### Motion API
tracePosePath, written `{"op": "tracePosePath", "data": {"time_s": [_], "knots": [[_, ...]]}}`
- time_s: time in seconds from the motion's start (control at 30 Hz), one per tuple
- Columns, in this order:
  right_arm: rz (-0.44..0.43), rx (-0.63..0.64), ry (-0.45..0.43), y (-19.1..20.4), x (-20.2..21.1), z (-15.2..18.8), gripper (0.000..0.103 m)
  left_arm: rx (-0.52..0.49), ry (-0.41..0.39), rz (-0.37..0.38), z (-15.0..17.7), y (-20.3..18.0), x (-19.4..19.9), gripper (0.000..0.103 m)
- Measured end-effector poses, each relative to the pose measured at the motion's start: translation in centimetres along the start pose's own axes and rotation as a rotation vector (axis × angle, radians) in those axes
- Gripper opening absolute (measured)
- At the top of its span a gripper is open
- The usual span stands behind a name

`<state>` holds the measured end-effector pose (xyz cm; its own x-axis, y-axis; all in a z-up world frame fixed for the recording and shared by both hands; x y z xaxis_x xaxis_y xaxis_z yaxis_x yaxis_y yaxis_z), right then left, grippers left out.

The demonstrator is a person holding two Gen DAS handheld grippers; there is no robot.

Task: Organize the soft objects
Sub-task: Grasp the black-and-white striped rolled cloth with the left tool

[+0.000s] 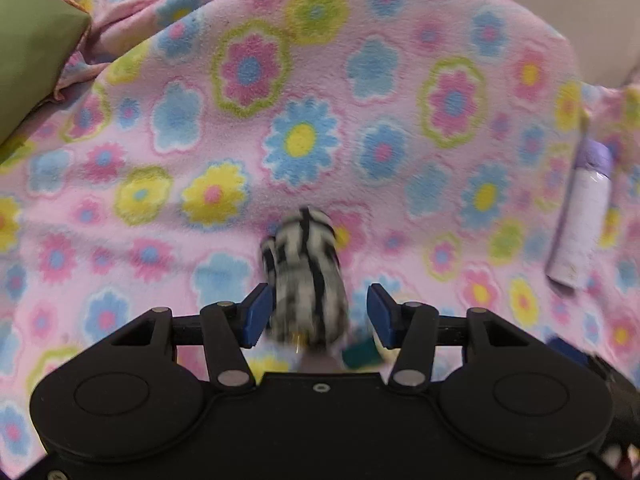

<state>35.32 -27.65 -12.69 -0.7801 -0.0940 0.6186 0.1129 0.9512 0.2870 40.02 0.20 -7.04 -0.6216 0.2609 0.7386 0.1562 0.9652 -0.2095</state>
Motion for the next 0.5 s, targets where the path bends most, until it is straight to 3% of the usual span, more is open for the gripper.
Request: {"op": "tracePosePath", "data": {"time_s": [0.17, 0.27, 0.37, 0.43, 0.5], "knots": [[0.008, -0.003, 0.005, 0.0, -0.1, 0.1, 0.095, -0.007, 0.019, 0.003, 0.9, 0.2, 0.4, 0.052], [0.016, 0.001, 0.007, 0.0, -0.1, 0.1, 0.096, 0.012, 0.007, -0.033, 0.0, 0.7, 0.1, 0.065], [0.018, 0.001, 0.008, 0.0, -0.2, 0.1, 0.096, 0.040, 0.016, -0.022, -1.3, 0.8, -1.2, 0.069], [0.019, 0.001, 0.010, 0.0, -0.2, 0.1, 0.097, 0.050, 0.034, -0.046, -2.0, 0.9, -2.5, 0.084], [0.020, 0.002, 0.010, 0.0, -0.2, 0.1, 0.097, 0.057, 0.055, -0.066, -2.4, 1.0, -4.2, 0.084]]}}
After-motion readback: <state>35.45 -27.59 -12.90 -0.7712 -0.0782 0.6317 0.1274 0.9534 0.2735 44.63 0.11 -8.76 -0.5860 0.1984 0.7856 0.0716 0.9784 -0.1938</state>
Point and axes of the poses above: each gripper's, at about its wrist camera, not at the fingertips, and x roughly against the way its jaws point, y to its left, z to its underside, the point moved 7 cm from there along -x, roughly the way its jaws point
